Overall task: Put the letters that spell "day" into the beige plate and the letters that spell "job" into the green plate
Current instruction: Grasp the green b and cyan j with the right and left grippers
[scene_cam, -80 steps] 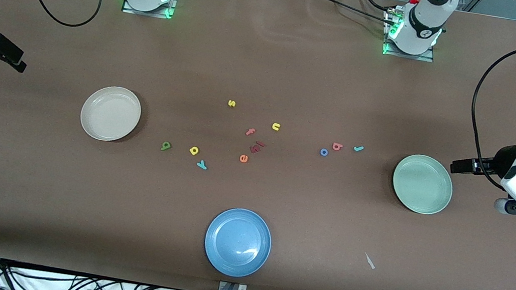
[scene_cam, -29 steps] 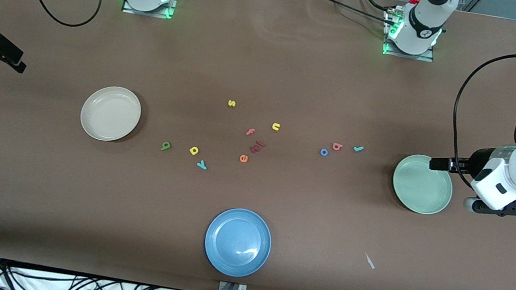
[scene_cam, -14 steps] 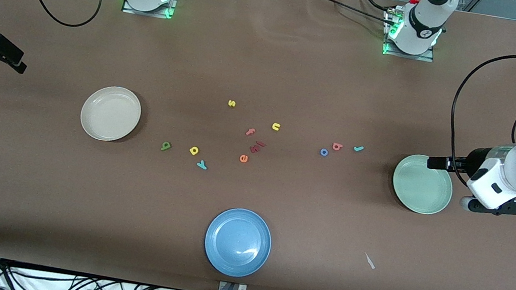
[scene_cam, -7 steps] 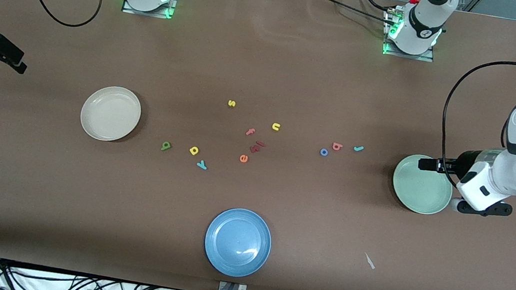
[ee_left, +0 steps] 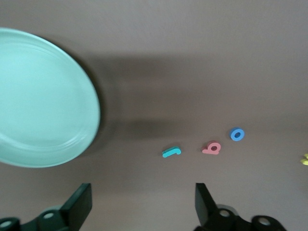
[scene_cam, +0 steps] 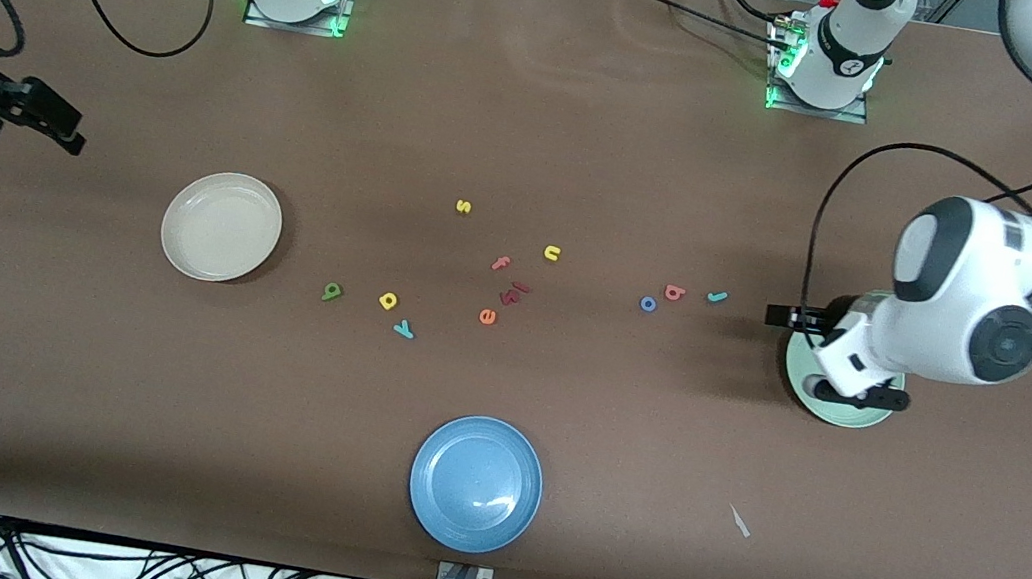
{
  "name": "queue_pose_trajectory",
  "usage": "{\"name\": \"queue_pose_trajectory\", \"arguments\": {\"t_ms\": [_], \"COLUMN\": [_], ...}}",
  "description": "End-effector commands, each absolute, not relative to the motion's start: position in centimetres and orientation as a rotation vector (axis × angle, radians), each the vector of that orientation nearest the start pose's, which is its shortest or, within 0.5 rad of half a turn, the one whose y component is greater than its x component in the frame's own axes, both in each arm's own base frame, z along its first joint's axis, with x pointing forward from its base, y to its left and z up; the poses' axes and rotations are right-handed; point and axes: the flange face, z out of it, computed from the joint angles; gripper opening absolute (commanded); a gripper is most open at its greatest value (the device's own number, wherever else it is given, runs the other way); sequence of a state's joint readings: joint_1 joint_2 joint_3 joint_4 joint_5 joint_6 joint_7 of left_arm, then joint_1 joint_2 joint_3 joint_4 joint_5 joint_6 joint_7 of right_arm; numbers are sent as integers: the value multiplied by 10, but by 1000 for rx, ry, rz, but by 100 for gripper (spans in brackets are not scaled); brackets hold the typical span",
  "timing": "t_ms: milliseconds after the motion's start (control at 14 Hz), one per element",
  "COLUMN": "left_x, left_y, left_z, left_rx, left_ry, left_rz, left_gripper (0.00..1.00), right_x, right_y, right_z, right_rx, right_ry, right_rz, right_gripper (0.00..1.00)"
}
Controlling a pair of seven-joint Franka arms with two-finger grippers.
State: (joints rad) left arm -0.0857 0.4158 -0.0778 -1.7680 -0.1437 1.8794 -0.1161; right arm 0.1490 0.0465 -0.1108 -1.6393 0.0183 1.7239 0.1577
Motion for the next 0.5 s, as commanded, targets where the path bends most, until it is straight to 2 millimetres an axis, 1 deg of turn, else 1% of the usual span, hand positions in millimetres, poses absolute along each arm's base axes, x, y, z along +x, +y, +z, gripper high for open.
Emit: {"name": "queue_pose_trajectory", "arguments": {"t_ms": [0,71,214,285,356,427], "left_x": [577,569,551,544,536,534], "left_y": [-126,-129,-142,-144,-151,-158], "left_z": [273,260,235,224,211,199], "left_rx": [-3244,-3244,-3241,-3236,-3231,-3232], "left_ry": [-14,-12,25,33,57,72], "left_rz": [489,477,468,464,461,445], "left_gripper": [90,90,89,87,83,83], "right_x": [592,599,606,608,608,607], "right_y": [60,69,98,111,131,152], "right_z": [552,539,510,492,472,453], "right_rx": [-3115,-3098,-3089,-3131,-3190,-3244], "right_ry": [397,525,679,699,671,672], "right_rz": [-63,-59,-15,8,34,40], "right_gripper": [100,100,100,100,100,100]}}
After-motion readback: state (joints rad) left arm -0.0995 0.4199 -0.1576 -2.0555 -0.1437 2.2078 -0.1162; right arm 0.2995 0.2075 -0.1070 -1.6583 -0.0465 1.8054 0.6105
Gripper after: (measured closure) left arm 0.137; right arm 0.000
